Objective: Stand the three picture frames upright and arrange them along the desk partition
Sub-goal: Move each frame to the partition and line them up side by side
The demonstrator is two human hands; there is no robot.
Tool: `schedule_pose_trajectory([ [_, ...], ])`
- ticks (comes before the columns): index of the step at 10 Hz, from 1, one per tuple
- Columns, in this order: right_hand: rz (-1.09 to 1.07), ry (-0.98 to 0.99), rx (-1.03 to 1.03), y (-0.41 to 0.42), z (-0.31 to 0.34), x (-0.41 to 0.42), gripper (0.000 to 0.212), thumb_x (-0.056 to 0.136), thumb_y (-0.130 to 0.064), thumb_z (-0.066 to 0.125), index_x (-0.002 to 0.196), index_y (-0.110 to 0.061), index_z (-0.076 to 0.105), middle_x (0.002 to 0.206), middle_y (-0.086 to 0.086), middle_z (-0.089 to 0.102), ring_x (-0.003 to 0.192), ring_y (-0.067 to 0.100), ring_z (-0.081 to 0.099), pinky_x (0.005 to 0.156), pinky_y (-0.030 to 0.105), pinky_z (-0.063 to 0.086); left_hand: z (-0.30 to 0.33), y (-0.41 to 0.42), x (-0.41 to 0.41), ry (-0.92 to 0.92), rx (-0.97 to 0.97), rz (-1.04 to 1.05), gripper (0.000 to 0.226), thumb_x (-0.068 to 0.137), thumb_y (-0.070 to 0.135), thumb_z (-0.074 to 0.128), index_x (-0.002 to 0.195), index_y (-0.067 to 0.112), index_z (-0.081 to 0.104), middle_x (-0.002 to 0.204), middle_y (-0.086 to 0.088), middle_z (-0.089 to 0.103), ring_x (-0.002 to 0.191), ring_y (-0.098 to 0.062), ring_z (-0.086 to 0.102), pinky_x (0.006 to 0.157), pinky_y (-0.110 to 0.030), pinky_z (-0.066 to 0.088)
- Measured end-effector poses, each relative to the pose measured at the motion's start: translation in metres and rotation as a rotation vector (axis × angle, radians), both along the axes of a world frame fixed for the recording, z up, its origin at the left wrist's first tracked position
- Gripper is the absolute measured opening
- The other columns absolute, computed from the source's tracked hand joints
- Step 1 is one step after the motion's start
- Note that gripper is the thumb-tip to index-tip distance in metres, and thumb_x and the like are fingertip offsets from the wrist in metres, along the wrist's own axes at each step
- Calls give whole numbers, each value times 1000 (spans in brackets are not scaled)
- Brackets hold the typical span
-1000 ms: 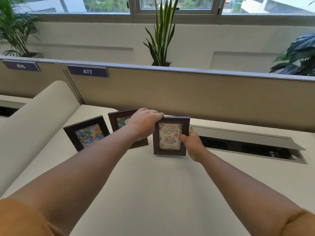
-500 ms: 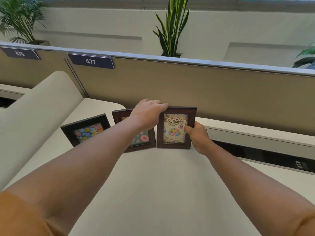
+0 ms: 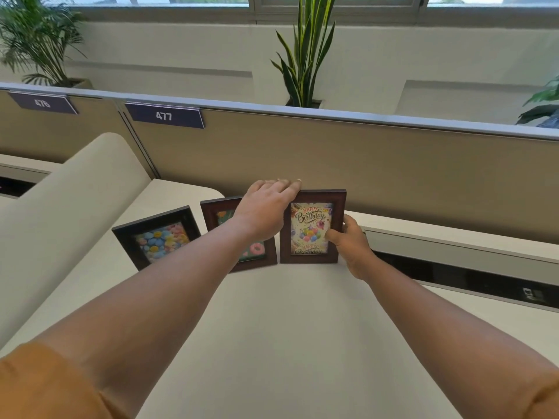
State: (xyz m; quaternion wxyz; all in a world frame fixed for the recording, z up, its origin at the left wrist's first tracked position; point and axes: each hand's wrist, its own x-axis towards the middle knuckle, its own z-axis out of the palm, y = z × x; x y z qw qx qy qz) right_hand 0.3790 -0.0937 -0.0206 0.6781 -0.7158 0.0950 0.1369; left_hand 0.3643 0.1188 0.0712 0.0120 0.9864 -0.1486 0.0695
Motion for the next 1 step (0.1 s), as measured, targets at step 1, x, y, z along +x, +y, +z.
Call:
schedule_pose_trajectory([
  [1,-3,-91,-196,-4,13,-13,64,94,-13,67,152,-22,39,139,7,60,124,26,61,82,41,63,7,-8,-11,-34,-37,-3,69,99,13,50,162,20,22,165,-8,36,153,-27,31,125,-43,19],
])
